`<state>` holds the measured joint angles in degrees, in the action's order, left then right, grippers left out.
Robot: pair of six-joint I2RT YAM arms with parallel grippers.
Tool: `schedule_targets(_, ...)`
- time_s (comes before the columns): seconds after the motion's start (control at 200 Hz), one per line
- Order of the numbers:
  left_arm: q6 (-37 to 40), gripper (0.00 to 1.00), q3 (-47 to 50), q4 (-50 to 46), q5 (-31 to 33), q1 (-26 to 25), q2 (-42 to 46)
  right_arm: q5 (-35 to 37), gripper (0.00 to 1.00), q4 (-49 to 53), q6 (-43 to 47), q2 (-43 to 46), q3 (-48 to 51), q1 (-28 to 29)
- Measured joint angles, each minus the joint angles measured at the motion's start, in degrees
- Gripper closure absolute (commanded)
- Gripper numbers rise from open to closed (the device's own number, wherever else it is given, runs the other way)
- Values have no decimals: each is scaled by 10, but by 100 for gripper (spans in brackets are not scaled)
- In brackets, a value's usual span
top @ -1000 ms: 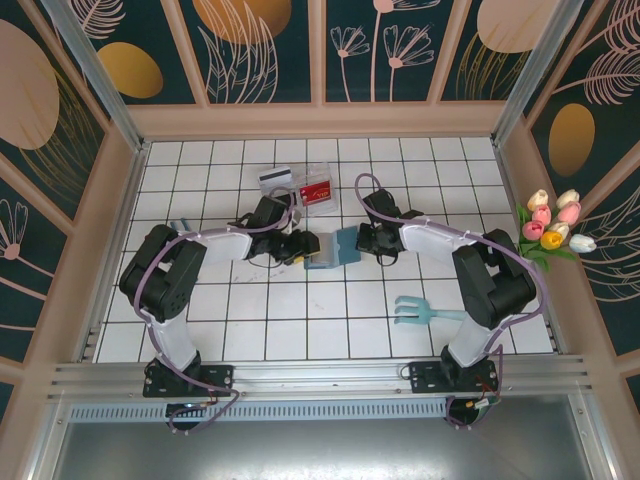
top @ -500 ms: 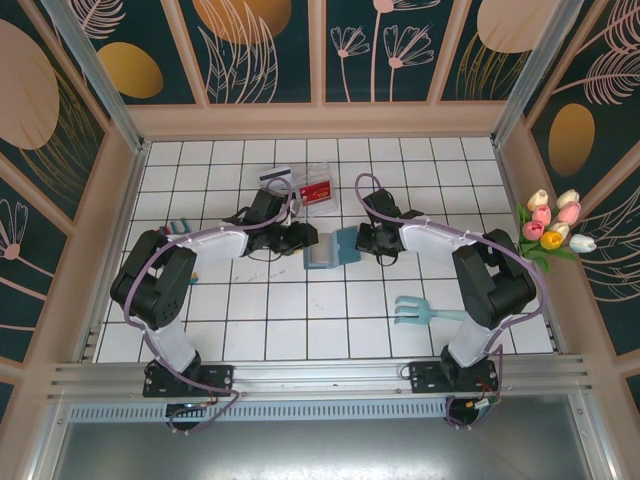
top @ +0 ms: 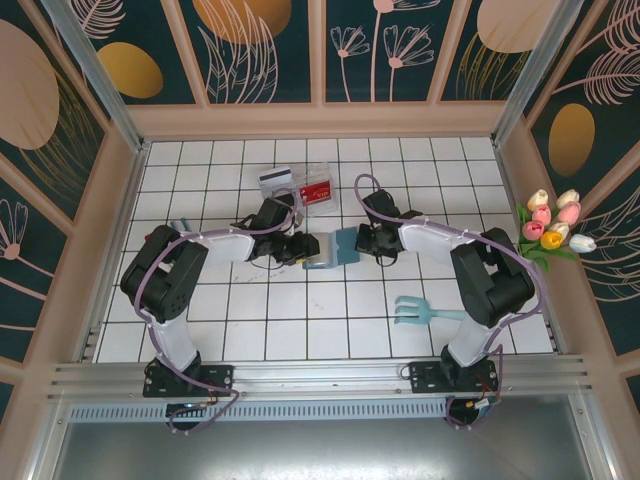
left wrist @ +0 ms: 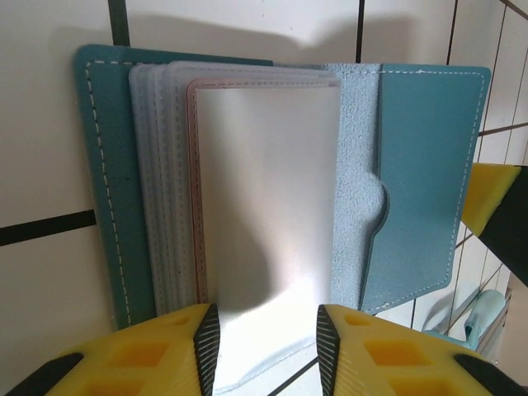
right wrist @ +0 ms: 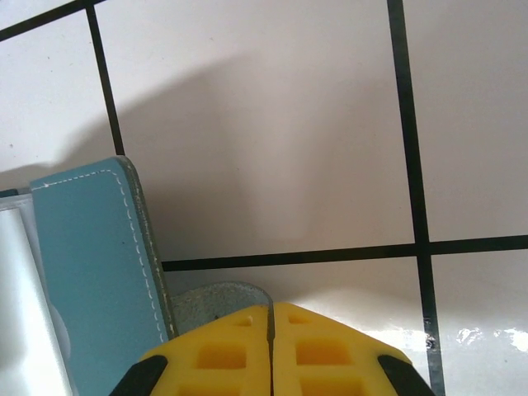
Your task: Take the credit cards out of the card holder
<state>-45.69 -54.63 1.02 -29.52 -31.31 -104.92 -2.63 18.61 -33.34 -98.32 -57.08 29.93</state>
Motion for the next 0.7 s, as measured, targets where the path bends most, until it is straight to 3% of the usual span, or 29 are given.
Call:
schedule_targets(0.16, 0, 55, 0, 0, 7, 0, 0, 0, 93, 0, 0, 0, 0, 0)
schedule_targets(0.701, -4, 54, -9, 24, 0, -9, -11, -6, 93, -7, 0, -2, 9, 0)
